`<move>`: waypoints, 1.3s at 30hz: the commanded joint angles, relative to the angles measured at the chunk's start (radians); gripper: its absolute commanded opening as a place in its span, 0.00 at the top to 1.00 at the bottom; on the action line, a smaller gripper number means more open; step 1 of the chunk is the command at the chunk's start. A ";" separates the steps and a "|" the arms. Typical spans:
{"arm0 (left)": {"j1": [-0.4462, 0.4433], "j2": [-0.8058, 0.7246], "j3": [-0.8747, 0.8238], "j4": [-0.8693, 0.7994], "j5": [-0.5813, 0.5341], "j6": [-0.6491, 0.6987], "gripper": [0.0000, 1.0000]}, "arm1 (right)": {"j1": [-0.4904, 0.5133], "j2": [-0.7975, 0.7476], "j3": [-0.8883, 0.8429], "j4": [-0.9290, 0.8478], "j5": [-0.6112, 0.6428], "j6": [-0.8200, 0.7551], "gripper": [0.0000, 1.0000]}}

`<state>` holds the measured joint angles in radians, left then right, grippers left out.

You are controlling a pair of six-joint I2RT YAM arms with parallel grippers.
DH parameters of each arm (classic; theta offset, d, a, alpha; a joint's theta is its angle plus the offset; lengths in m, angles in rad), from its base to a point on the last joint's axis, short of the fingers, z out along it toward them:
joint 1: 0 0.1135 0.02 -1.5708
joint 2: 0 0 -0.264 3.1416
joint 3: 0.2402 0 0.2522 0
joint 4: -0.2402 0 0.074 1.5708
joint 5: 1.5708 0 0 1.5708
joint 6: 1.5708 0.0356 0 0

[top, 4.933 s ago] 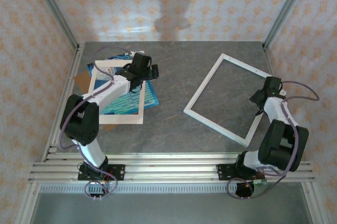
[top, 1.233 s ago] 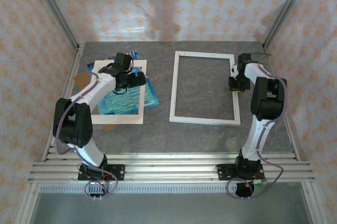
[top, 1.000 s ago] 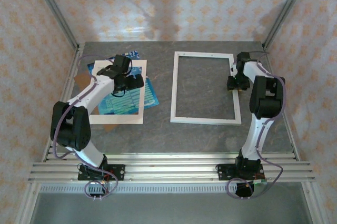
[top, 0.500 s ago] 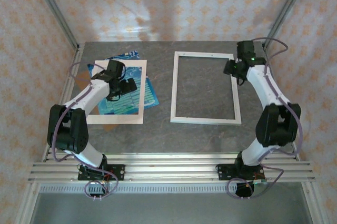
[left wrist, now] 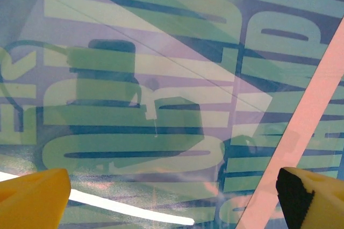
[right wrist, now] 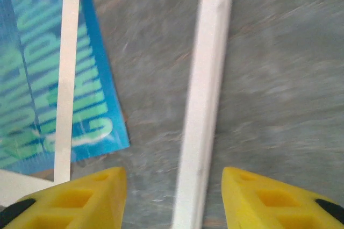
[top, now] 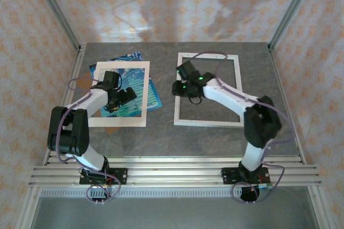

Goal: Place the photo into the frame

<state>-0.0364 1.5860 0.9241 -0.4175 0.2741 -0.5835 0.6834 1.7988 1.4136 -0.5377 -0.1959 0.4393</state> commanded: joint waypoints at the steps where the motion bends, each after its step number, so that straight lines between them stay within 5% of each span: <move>1: 0.013 -0.031 -0.027 0.032 0.027 0.003 0.00 | 0.090 0.124 0.127 0.026 0.003 0.068 0.52; 12: 0.025 -0.027 -0.063 0.071 0.068 0.005 0.00 | 0.178 0.416 0.364 0.002 0.013 0.149 0.57; 29: 0.024 0.031 -0.119 0.127 0.143 -0.030 0.00 | 0.182 0.470 0.289 0.055 0.002 0.178 0.56; 39: 0.014 0.056 -0.129 0.139 0.152 -0.039 0.00 | 0.182 0.447 0.218 0.204 -0.141 0.164 0.56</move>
<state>-0.0166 1.5883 0.8337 -0.2901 0.3832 -0.6029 0.8532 2.2353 1.6878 -0.4236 -0.2432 0.6018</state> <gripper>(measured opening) 0.998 0.441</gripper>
